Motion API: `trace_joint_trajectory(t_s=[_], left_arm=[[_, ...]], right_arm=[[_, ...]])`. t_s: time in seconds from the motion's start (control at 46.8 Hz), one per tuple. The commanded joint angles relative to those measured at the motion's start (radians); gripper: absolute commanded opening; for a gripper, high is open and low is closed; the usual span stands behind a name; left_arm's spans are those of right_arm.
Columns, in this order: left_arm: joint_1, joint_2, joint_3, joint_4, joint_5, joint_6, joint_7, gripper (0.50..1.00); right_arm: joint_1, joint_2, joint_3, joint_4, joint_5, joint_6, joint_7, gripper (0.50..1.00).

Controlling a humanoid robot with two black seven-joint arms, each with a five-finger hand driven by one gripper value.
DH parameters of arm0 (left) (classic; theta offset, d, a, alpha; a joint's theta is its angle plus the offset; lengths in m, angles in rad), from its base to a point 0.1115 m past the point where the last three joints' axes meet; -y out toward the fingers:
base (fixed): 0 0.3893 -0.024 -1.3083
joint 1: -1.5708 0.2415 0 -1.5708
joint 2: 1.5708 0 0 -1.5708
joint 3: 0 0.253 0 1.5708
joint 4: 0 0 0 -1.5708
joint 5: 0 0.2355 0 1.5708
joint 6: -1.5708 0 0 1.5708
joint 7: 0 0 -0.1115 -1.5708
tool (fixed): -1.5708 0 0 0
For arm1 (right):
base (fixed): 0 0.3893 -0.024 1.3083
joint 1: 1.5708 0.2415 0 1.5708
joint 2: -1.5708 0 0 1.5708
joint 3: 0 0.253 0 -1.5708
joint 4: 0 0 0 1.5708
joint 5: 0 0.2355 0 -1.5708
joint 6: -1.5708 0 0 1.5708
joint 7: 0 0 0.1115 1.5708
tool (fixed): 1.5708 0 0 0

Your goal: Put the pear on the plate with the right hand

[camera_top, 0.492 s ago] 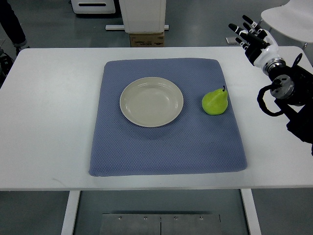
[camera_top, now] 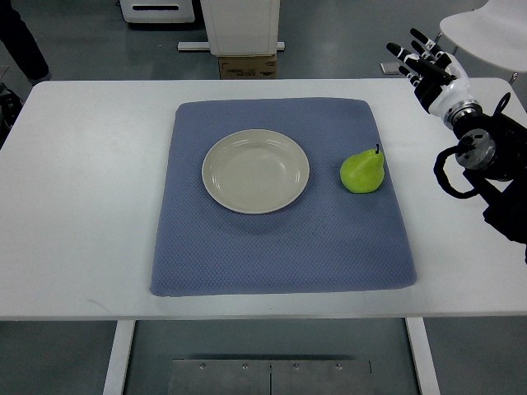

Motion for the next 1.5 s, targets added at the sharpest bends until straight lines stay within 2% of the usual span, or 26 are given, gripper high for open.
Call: trace_joint_trajectory(t_s=[0.0, 0.556, 0.898, 1.027, 1.134, 1.262, 1.476], left_arm=[[0.0, 0.0, -0.001, 0.0, 0.0, -0.001, 0.0, 1.0], [0.0, 0.0, -0.001, 0.0, 0.0, 0.0, 0.0, 1.0], [0.0, 0.0, -0.001, 0.002, 0.0, -0.001, 0.0, 1.0], [0.0, 0.0, -0.001, 0.0, 0.0, 0.0, 0.0, 1.0], [0.0, 0.0, -0.001, 0.0, 0.0, 0.0, 0.002, 1.0], [0.0, 0.0, -0.001, 0.0, 0.0, 0.0, 0.0, 1.0], [0.0, 0.0, -0.001, 0.0, 0.0, 0.0, 0.002, 1.0]], right_arm=[[-0.004, 0.0, -0.001, -0.015, 0.0, -0.008, 0.0, 1.0], [0.001, -0.006, -0.001, -0.05, 0.0, -0.006, -0.009, 1.0], [-0.002, -0.044, -0.054, -0.044, -0.054, 0.007, 0.005, 1.0], [-0.002, -0.09, -0.097, -0.029, -0.09, 0.017, 0.035, 1.0], [-0.004, -0.124, -0.156, -0.019, -0.1, 0.069, 0.04, 1.0], [-0.004, -0.175, -0.269, -0.018, -0.136, 0.179, 0.046, 1.0], [-0.027, -0.244, -0.378, -0.015, -0.158, 0.314, 0.146, 1.0]])
